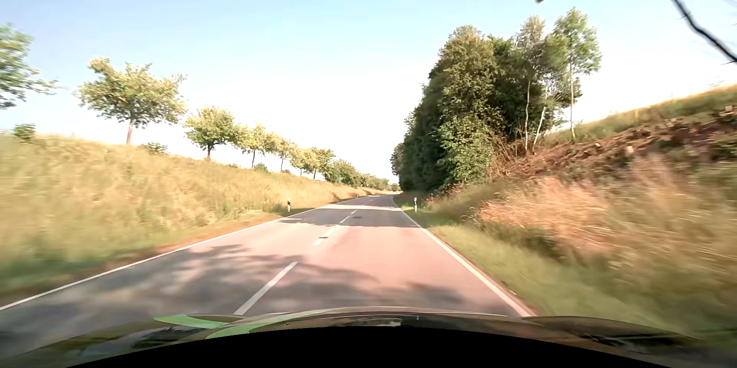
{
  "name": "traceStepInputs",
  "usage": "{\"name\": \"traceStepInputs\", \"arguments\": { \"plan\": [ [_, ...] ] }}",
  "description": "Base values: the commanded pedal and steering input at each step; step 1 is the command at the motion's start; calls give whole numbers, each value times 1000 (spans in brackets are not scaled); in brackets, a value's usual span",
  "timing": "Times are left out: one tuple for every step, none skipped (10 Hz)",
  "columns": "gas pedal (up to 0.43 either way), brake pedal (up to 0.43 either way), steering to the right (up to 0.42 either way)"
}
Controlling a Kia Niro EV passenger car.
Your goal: Follow the waypoints while adhering to traffic rules and regulations
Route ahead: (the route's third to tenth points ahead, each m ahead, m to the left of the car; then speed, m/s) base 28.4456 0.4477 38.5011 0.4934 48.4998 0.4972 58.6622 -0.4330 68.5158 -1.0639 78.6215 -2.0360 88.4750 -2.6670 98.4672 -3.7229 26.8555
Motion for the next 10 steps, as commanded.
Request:
{"name": "traceStepInputs", "arguments": {
  "plan": [
    [197, 0, 4],
    [130, 0, 5],
    [67, 0, 6],
    [39, 0, 6],
    [39, 0, 6],
    [39, 0, 7],
    [39, 0, 6],
    [39, 0, 6],
    [39, 0, 6],
    [39, 0, 6]
  ]
}}
